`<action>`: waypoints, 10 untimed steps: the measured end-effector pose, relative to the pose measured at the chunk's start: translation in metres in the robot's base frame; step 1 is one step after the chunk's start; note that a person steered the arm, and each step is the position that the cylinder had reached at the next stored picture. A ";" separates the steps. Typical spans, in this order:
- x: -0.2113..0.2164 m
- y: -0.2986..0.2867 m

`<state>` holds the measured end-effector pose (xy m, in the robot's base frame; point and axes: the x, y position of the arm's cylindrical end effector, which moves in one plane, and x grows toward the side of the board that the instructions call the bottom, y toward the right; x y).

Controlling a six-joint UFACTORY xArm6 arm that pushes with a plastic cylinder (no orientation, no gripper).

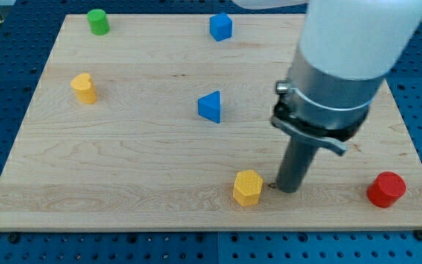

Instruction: Push the yellow hexagon towards bottom left

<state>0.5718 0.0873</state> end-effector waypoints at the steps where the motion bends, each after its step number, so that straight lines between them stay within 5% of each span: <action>1: 0.002 -0.018; 3: 0.027 -0.029; 5: -0.018 -0.067; 7: -0.017 -0.129; 8: -0.002 -0.097; 10: -0.004 -0.189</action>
<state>0.5677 -0.1016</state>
